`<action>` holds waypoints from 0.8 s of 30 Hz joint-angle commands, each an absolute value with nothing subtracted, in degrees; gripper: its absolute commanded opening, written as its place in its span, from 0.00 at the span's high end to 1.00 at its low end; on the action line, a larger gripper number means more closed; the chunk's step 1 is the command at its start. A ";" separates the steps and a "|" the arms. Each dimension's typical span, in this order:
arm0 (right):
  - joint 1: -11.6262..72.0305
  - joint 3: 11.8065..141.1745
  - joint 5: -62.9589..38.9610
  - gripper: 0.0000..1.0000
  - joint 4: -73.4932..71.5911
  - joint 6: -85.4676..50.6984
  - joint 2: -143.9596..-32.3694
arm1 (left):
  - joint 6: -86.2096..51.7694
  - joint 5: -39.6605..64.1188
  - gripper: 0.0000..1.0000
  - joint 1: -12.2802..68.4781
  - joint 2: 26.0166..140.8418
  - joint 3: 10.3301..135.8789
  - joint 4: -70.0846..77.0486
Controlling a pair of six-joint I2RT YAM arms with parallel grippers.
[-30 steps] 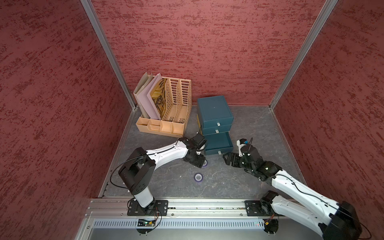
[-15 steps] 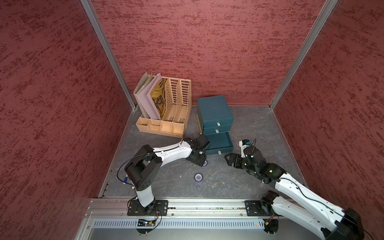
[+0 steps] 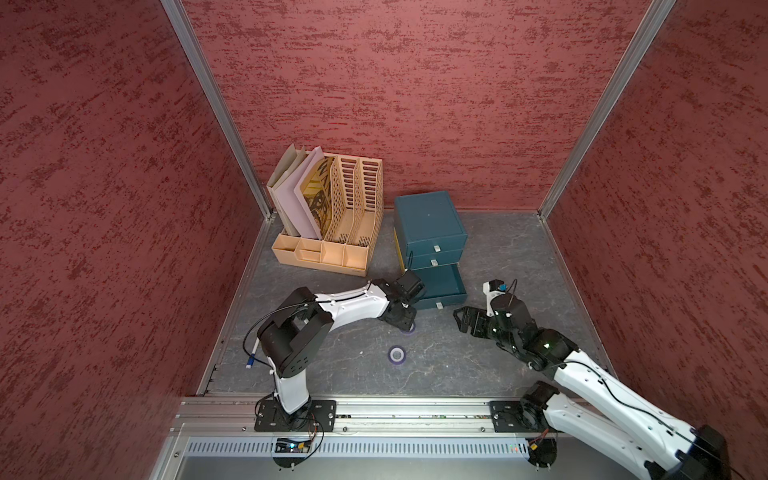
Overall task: Place the transparent tape into the drawer according to color
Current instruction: Pick up the tape at the center of the board.
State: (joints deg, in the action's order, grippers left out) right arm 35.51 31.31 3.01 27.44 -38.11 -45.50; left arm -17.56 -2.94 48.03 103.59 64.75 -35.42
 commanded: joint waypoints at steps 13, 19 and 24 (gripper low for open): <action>35.05 30.76 5.10 0.04 28.82 -38.38 -44.74 | -17.59 -7.56 0.53 48.74 106.58 64.65 -39.11; 35.04 30.94 5.27 0.04 28.83 -38.23 -44.76 | -16.72 -5.06 0.77 48.60 108.16 66.17 -40.73; 34.94 31.03 5.45 0.03 28.83 -38.15 -44.67 | -16.10 -4.45 0.93 48.69 109.68 67.02 -42.07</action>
State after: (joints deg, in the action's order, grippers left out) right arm 35.46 31.31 3.49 28.62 -38.13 -45.43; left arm -16.78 -5.56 48.82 106.72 67.35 -39.46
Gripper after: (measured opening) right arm 0.964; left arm 0.174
